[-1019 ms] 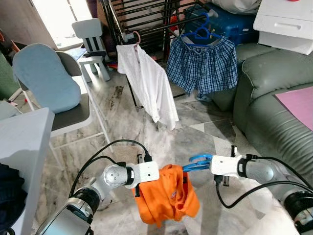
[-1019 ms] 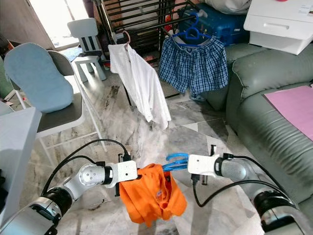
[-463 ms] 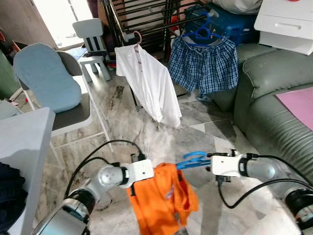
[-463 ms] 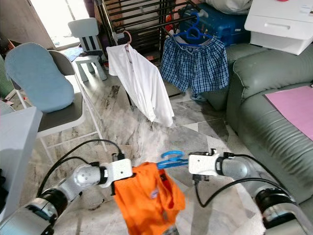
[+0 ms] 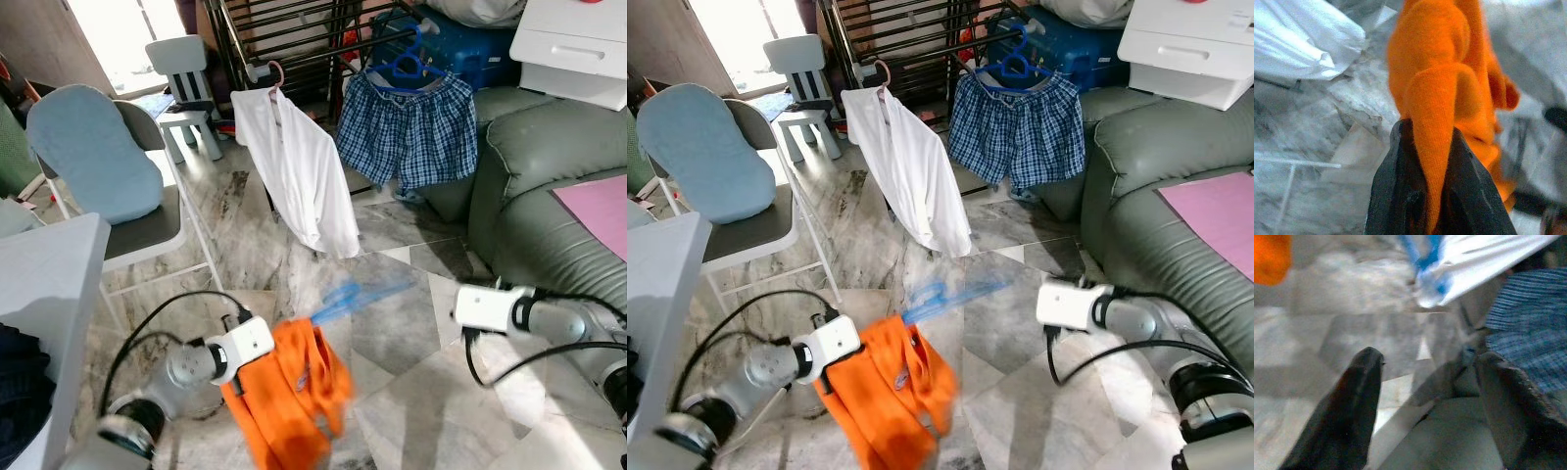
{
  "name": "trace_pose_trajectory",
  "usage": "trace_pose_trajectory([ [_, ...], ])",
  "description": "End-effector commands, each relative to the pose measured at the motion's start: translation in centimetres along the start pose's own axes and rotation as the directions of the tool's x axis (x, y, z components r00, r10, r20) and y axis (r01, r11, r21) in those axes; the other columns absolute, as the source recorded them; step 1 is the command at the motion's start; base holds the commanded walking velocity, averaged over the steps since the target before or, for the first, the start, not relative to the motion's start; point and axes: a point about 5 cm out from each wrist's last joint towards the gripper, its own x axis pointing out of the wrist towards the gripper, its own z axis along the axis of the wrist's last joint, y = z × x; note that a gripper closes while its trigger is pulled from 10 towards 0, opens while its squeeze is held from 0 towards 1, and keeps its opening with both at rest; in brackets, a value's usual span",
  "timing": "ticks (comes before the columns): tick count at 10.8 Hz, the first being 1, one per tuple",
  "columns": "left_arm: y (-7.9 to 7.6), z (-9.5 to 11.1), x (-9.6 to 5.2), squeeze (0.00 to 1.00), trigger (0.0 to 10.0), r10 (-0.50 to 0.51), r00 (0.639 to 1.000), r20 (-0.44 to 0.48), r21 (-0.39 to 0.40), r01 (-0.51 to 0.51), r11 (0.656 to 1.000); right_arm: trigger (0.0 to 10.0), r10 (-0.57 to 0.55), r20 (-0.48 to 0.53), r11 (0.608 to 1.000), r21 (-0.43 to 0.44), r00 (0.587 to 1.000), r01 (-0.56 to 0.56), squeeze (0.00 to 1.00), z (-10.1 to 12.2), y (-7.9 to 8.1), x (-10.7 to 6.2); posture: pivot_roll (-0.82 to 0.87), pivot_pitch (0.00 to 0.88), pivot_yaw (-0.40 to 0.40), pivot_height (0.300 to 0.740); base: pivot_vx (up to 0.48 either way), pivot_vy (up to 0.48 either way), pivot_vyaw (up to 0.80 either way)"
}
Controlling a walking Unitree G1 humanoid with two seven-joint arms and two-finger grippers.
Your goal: Hang hanger
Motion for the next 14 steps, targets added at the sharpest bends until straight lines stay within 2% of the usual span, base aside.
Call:
trace_pose_trajectory([
  [1, 0.9, -0.3, -0.4, 0.00, 0.0, 0.062, 0.998, 0.002, -0.046, -0.062, 0.997, 10.0, -0.039, 0.033, 0.999, 0.008, 0.999, 0.039, 1.00, 0.8, -0.6, 0.2, -0.22, 0.000, 0.133, 0.740, 0.000, 0.000, 0.00],
  [2, 0.9, 0.0, -0.2, 0.00, 0.0, 0.169, 0.984, 0.047, -0.237, -0.154, 0.959, 10.0, -0.080, 0.050, 0.995, 0.067, 0.996, 0.077, 1.00, 1.0, -0.1, 0.5, -0.22, 0.000, 0.133, 0.740, 0.000, 0.000, 0.00],
  [3, 1.6, 0.3, -0.2, 0.00, 0.0, 0.371, 0.926, 0.072, -0.545, -0.275, 0.792, 10.0, -0.164, 0.044, 0.970, 0.191, 0.986, 0.153, 1.00, 1.3, 1.4, 1.4, -0.22, 0.000, 0.125, 0.740, 0.000, 0.000, 0.00],
  [4, 2.7, 0.2, -0.6, 0.00, 0.0, 0.486, 0.873, 0.040, -0.649, -0.347, 0.677, 10.0, -0.213, 0.027, 0.937, 0.287, 0.977, 0.196, 1.00, 1.7, 2.7, 2.2, -0.22, 0.000, 0.116, 0.740, 0.000, 0.000, 0.00],
  [5, 3.2, 0.1, -0.9, 0.00, 0.0, 0.516, 0.856, 0.033, -0.649, -0.374, 0.663, 10.0, -0.224, 0.017, 0.925, 0.320, 0.974, 0.207, 1.00, 1.9, 3.3, 2.6, -0.21, 0.000, 0.112, 0.740, 0.000, 0.000, 0.00],
  [6, 4.3, 0.2, -1.7, 0.00, 0.0, 0.575, 0.818, 0.022, -0.599, -0.449, 0.663, 10.0, -0.217, 0.009, 0.894, 0.404, 0.976, 0.195, 1.00, 2.9, 5.0, 3.6, -0.20, 0.000, 0.105, 0.740, 0.000, 0.000, 0.00],
  [7, 4.4, 0.2, -1.9, 0.00, 1.2, 0.600, 0.800, 0.012, -0.615, -0.467, 0.636, 10.0, -0.227, 0.007, 0.849, 0.492, 0.974, 0.194, 1.00, 3.7, 5.9, 4.2, -0.19, 0.000, 0.099, 0.740, 0.000, 0.000, 0.00],
  [8, 3.3, -0.3, -1.8, 0.00, 3.4, 0.616, 0.788, -0.017, -0.648, -0.478, 0.593, 10.0, -0.255, 0.002, 0.736, 0.649, 0.967, 0.193, 1.00, 4.9, 7.3, 4.9, -0.19, 0.000, 0.094, 0.740, 0.000, 0.000, 0.00],
  [9, 2.3, -0.7, -1.6, 0.00, 9.4, 0.619, 0.784, -0.041, -0.653, -0.490, 0.578, 10.0, -0.274, -0.014, 0.669, 0.715, 0.962, 0.201, 1.00, 5.5, 8.1, 5.1, -0.18, 0.000, 0.089, 0.740, 0.000, 0.000, 0.00],
  [10, 1.3, -0.9, -1.4, 0.00, 10.0, 0.621, 0.782, -0.055, -0.662, -0.495, 0.563, 10.0, -0.287, -0.032, 0.615, 0.760, 0.957, 0.209, 0.98, 6.0, 8.9, 5.3, -0.18, 0.000, 0.078, 0.740, 0.000, 0.000, 0.00],
  [11, 0.7, -0.9, -1.3, 0.00, 10.0, 0.623, 0.779, -0.072, -0.669, -0.500, 0.549, 10.0, -0.292, -0.038, 0.592, 0.777, 0.956, 0.212, 0.95, 6.5, 9.3, 5.5, -0.18, 0.000, 0.074, 0.740, 0.000, 0.000, 0.00],
  [12, 0.3, -1.1, -1.3, 0.00, 10.0, 0.625, 0.776, -0.085, -0.675, -0.506, 0.537, 10.0, -0.293, -0.034, 0.567, 0.798, 0.956, 0.202, 0.80, 7.2, 9.7, 5.7, -0.18, 0.000, 0.071, 0.740, 0.000, -0.266, 0.00],
  [13, 0.3, -1.0, -1.2, 0.00, 10.0, 0.623, 0.777, -0.088, -0.679, -0.505, 0.534, 10.0, -0.299, -0.051, 0.577, 0.786, 0.953, 0.224, 0.80, 7.4, 9.6, 5.7, -0.18, 0.000, 0.071, 0.740, 0.000, -0.315, 0.00],
  [14, 0.4, -0.8, -1.1, 0.00, 10.0, 0.624, 0.777, -0.085, -0.676, -0.505, 0.537, 10.0, -0.296, -0.058, 0.565, 0.794, 0.954, 0.223, 0.81, 7.3, 9.6, 5.7, -0.18, 0.000, 0.073, 0.740, 0.000, -0.315, 0.00],
])
